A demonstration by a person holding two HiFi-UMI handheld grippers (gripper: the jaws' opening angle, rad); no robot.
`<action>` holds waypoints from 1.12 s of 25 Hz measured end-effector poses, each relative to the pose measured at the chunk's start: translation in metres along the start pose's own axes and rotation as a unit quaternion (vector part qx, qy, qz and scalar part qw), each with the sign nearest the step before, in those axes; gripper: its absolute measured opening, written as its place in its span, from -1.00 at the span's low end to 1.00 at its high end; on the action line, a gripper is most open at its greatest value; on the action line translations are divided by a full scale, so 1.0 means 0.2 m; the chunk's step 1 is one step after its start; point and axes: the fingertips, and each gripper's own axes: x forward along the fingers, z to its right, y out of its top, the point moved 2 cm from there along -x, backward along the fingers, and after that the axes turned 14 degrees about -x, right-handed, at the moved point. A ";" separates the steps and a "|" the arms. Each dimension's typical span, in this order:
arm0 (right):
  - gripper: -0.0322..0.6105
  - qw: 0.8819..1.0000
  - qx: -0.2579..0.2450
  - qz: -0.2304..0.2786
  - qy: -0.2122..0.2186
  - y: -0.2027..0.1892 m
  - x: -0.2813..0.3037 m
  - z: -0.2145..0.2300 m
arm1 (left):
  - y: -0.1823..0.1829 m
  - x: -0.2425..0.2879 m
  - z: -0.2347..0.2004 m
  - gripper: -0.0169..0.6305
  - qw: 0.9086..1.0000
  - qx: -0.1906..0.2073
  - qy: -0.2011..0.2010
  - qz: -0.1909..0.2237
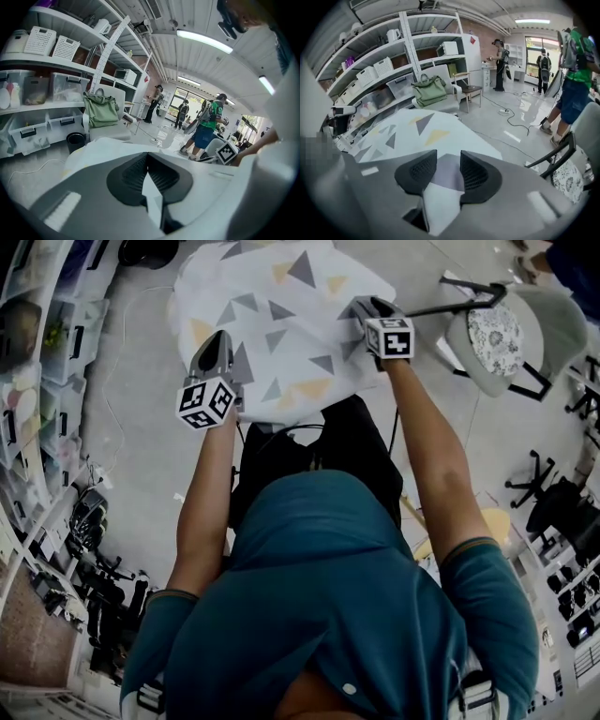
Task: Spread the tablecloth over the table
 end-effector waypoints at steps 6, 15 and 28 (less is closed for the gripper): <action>-0.46 0.994 -0.040 0.094 -0.024 0.32 -0.25 -0.12 | 0.14 -0.10 0.04 -0.96 0.999 0.010 -0.020 0.029; -0.87 0.967 -0.120 0.227 -0.011 0.88 -0.81 -0.62 | 0.42 -0.34 0.16 -0.96 0.993 0.038 -0.069 0.084; -0.88 0.938 -0.175 0.298 0.023 1.25 -1.40 -1.24 | 0.87 -0.78 0.32 -0.96 0.974 0.101 -0.147 0.143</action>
